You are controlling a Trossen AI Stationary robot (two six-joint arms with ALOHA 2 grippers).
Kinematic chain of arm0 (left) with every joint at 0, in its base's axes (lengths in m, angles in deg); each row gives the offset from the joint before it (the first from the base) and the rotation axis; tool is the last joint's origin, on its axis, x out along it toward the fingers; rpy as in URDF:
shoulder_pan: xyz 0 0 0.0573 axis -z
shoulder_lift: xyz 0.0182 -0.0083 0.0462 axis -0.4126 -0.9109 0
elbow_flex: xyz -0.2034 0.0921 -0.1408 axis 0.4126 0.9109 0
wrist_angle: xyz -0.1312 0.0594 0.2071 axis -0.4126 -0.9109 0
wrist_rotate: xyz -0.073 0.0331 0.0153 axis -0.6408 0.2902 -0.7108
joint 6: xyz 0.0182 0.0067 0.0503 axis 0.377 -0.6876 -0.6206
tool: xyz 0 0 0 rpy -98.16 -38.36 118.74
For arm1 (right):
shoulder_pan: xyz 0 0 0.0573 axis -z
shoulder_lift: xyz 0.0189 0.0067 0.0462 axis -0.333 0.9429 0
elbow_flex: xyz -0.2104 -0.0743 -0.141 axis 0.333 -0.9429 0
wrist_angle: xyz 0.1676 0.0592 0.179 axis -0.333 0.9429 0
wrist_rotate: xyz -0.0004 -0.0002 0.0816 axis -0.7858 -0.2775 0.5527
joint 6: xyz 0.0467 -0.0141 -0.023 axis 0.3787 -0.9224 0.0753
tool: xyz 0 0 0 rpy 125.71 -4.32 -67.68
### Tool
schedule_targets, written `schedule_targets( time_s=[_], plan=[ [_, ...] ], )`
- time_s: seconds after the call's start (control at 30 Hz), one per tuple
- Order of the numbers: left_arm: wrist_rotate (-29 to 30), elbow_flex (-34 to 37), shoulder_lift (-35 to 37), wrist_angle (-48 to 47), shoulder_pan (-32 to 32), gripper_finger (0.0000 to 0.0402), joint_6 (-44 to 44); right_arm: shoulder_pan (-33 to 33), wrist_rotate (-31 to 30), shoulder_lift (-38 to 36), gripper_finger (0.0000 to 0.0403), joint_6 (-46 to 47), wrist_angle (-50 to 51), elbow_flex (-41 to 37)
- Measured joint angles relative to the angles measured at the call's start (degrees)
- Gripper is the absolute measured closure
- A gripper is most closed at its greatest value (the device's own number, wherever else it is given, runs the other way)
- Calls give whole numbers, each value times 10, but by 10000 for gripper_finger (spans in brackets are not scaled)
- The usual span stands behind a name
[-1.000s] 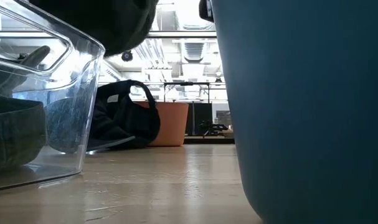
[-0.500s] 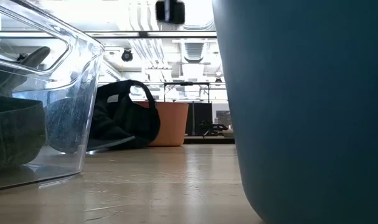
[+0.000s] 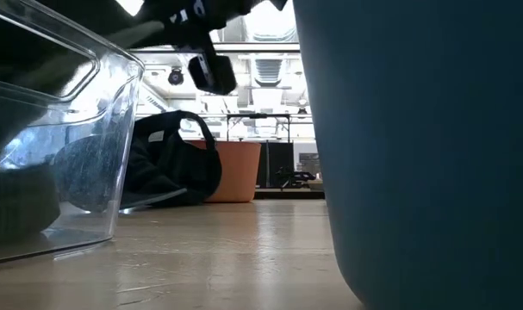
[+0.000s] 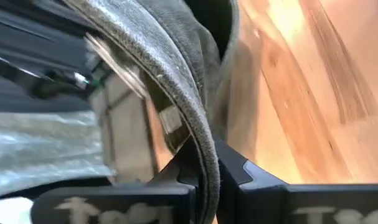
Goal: Pick & Place hat
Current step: Put the gray cap into the transparent bin, then put the blue cap into the orange bin
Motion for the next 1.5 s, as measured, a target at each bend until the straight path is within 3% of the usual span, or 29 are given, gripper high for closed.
schedule_targets(
  time_s=[0.13,0.3,0.63,0.77,1.0,1.17,1.37,1.5],
  plan=[
    [-17,57,15,0,0,205,39,-13,-19,31,390,-29,69,52],
    [-39,129,40,0,0,205,96,-28,-11,50,390,-75,76,103],
    [-40,194,85,0,0,205,127,-27,11,73,385,-67,100,102],
    [-39,195,92,0,0,205,126,-26,11,75,352,-77,99,103],
    [-37,195,98,0,0,205,124,-5,8,58,262,-92,95,103],
    [8,195,111,0,-2,205,114,17,69,43,212,-95,95,103],
    [41,195,142,0,-19,205,87,38,92,15,187,-137,100,102],
    [46,195,156,0,-31,205,57,57,27,-24,187,-145,104,103]
  ],
)
